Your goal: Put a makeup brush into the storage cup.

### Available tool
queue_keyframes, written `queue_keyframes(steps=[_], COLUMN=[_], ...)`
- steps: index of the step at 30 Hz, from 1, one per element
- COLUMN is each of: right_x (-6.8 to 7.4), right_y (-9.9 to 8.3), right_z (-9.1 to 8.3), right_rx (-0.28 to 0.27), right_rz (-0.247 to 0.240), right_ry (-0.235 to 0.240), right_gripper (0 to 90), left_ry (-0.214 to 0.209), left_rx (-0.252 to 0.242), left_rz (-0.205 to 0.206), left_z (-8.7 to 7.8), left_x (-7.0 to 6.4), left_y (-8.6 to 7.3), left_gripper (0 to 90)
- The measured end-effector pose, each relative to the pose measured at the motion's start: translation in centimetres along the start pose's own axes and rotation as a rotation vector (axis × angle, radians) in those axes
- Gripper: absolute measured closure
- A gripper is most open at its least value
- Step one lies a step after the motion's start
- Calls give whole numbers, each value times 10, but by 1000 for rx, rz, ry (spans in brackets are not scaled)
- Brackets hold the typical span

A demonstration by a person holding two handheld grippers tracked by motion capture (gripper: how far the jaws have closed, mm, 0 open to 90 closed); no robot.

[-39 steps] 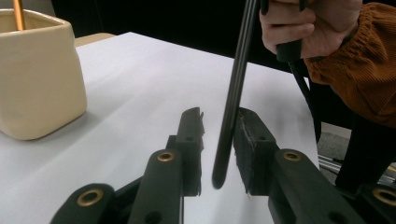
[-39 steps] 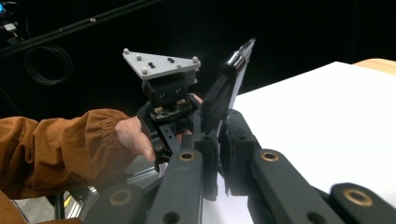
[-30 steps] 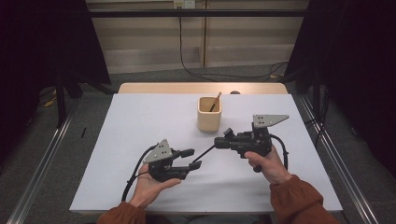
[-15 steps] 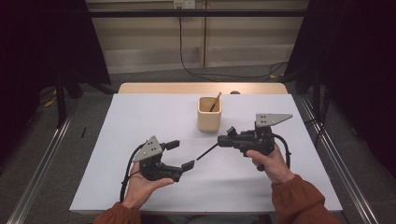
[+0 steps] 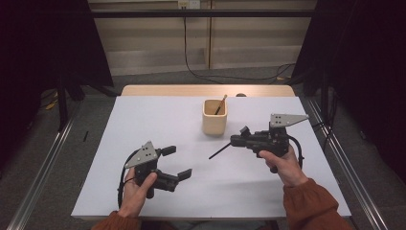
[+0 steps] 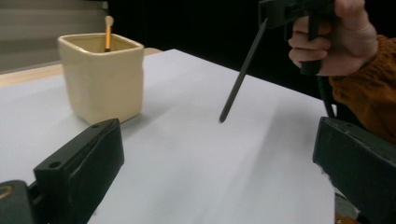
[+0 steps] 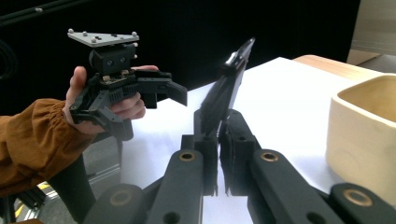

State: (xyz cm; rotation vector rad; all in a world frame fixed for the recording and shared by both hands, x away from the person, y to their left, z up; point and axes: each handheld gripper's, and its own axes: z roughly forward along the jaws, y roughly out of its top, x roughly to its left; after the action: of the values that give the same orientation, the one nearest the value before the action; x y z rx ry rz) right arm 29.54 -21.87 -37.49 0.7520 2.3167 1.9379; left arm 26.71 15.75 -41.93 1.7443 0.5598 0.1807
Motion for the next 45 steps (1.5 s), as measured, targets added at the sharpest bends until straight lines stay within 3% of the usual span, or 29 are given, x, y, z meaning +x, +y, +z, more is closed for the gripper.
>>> queue_keyframes(steps=[4, 7, 9, 15, 20, 31, 38, 41, 45], right_x=[-3, -5, -6, -8, -8, -19, -25, -27, -34], right_y=[0, 1, 1, 2, 9, 18, 31, 40, 47], right_z=[-6, -9, -10, -13, -17, -21, -22, -24, -26], right_rx=[-3, -2, 2, 10, 18, 17, 16, 24, 57], right_rz=[8, 11, 8, -4, -26, -18, -28, -39, -11], right_ry=[-20, -31, -41, -46, -63, -106, -137, -156, -220], right_gripper=[857, 857, 857, 857, 857, 856, 857, 857, 856], left_ry=[33, 44, 91, 113, 159, 187, 190, 191, 192], left_rx=[0, -12, 4, 8, 1, 11, 16, 25, 22], left_rz=[2, -44, -40, -29, -16, -39, -23, -15, -22], left_z=[-8, -14, -18, -32, -40, -53, -58, -59, -62], left_x=[3, 8, 9, 12, 11, 16, 13, 12, 11], left_y=[-2, -5, -6, -11, -16, -26, -30, -33, -35], left_gripper=[21, 26, 21, 20, 21, 21, 20, 20, 20])
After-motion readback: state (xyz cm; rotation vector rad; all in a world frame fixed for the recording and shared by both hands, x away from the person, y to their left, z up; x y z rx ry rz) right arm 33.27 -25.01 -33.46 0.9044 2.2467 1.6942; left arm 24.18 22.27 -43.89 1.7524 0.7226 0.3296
